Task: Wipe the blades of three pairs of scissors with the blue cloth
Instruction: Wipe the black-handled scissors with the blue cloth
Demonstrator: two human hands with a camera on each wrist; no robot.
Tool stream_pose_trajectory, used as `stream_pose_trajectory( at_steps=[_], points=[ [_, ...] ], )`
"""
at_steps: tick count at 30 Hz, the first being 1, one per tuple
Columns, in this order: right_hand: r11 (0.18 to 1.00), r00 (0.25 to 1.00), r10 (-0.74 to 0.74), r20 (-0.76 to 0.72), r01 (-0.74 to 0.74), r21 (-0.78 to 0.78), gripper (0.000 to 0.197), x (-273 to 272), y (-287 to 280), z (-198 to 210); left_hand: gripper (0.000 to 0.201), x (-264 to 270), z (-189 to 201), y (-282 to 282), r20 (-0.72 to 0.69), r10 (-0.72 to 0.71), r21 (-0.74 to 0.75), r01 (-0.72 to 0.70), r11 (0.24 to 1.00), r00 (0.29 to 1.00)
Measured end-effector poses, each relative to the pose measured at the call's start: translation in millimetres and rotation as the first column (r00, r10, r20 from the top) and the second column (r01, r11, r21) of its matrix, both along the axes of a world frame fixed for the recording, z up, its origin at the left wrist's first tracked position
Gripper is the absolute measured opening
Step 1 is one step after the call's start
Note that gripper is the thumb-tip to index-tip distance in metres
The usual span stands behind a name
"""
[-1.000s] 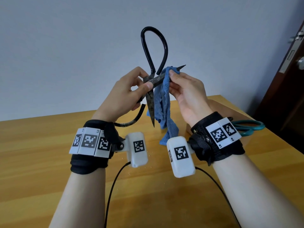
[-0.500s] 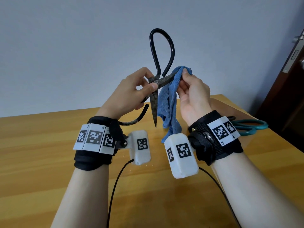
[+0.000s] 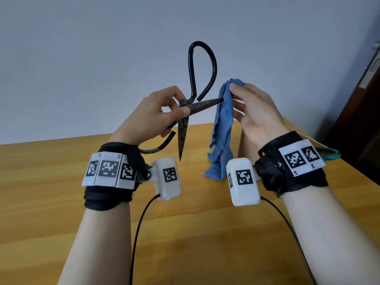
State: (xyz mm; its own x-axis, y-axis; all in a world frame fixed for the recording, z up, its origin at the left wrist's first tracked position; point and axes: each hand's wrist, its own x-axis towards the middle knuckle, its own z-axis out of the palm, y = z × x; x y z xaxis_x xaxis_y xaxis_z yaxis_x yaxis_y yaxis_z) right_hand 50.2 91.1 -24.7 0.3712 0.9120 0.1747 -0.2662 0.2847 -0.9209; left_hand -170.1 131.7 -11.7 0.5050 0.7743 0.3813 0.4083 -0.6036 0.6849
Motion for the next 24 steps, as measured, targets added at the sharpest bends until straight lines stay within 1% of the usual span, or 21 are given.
stream_pose_trajectory(
  at_steps=[1, 3, 4, 7, 11, 14, 17, 19, 24],
  points=[
    [1.0, 0.999, 0.019, 0.033, -0.019, -0.012, 0.009, 1, 0, 0, 0.01, 0, 0, 0, -0.002, 0.002, 0.004, -0.002, 1.0, 1.0],
    [0.998, 0.997, 0.053, 0.049, -0.052, -0.022, 0.011, 3, 0, -1, 0.01, 1, -2, 0, 0.001, 0.014, 0.01, -0.014, 1.0, 1.0],
    [0.998, 0.997, 0.064, 0.038, -0.063, -0.018, 0.013, 3, 1, -1, 0.013, 2, -3, 0, 0.008, 0.025, 0.009, -0.025, 1.0, 1.0],
    [0.997, 0.997, 0.08, -0.004, -0.08, 0.003, 0.015, 1, 2, -2, 0.032, 6, -5, 0, 0.039, 0.078, -0.006, -0.078, 0.997, 0.996],
    [0.997, 0.997, 0.08, -0.004, -0.08, 0.008, 0.016, -1, 4, -3, 0.03, 10, -9, 3, 0.051, 0.126, -0.01, -0.126, 0.992, 0.991],
    [0.996, 0.996, 0.085, 0.01, -0.085, 0.027, 0.017, -2, 3, -3, 0.037, 13, -10, 5, 0.074, 0.147, -0.001, -0.147, 0.989, 0.986],
    [0.994, 0.993, 0.098, 0.071, -0.101, 0.043, 0.014, -6, 1, -2, 0.051, 18, -12, 5, 0.073, 0.262, 0.02, -0.264, 0.964, 0.962],
    [0.993, 0.988, 0.1, 0.115, -0.106, 0.047, 0.013, -9, 1, -2, 0.055, 20, -13, 7, 0.057, 0.337, 0.015, -0.338, 0.941, 0.94],
    [0.993, 0.988, 0.088, 0.123, -0.097, 0.073, 0.013, -13, 1, -3, 0.063, 19, -15, 7, 0.096, 0.431, -0.017, -0.431, 0.902, 0.897]
  ],
)
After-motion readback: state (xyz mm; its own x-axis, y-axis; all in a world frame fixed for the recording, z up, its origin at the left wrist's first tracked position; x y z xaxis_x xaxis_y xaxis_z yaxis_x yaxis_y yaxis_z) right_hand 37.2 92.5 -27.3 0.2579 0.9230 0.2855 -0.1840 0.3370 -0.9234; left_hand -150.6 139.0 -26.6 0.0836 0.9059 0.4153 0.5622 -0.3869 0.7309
